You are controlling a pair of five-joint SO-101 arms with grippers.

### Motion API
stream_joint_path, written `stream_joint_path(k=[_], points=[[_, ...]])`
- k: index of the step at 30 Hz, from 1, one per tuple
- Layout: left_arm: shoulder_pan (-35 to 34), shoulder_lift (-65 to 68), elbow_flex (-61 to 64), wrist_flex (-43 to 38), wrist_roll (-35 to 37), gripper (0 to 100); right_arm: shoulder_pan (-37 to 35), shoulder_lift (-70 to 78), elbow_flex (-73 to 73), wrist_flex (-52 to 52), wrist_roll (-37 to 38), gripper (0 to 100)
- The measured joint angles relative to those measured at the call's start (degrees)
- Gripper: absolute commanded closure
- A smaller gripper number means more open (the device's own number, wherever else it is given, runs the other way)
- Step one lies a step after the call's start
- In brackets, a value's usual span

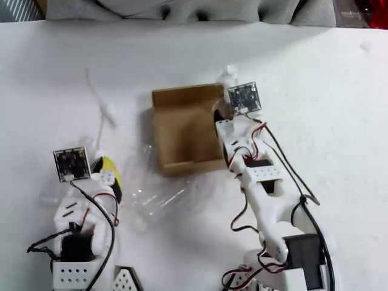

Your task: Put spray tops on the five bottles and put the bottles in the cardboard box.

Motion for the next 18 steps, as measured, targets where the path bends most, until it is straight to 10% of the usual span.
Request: stream_joint_path(k=[18], points=[[0.0,0.0,0.0,0.0,0.0,98,1.05,0.0,0.0,0.0,-0.09,98.4]])
